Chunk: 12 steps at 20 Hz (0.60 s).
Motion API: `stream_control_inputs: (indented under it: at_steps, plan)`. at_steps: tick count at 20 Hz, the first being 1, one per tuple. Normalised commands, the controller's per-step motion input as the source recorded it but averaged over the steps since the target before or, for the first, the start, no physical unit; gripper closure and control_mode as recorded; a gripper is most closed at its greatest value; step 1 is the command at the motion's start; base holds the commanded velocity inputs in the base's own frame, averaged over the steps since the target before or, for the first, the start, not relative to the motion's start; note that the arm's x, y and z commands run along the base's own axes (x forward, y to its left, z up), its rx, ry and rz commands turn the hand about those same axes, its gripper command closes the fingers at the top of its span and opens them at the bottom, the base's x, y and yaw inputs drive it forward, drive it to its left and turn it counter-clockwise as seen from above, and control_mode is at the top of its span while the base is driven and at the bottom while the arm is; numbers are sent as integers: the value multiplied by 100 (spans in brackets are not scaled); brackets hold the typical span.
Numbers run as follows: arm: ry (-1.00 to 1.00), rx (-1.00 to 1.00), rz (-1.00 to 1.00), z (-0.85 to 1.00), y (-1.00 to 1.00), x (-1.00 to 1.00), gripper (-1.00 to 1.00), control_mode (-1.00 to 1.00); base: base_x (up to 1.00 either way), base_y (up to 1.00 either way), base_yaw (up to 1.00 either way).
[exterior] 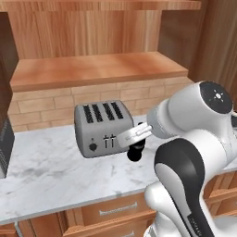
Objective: Sort all alcoholic drinks to one cabinet, and non-alcoholic drinks to the other.
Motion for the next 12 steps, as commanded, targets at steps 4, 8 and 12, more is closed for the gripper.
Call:
stream_control_inputs:
  at_steps: [4, 8, 12]
  plan:
    - [0, 0, 0, 0, 0, 0, 100, 100, 74, 29, 10]
    - [0, 0, 0, 0, 0, 0, 100, 100, 10, 5, 1]
    - [-2, 0, 0, 5, 0, 0, 100, -100, 0, 0, 0]
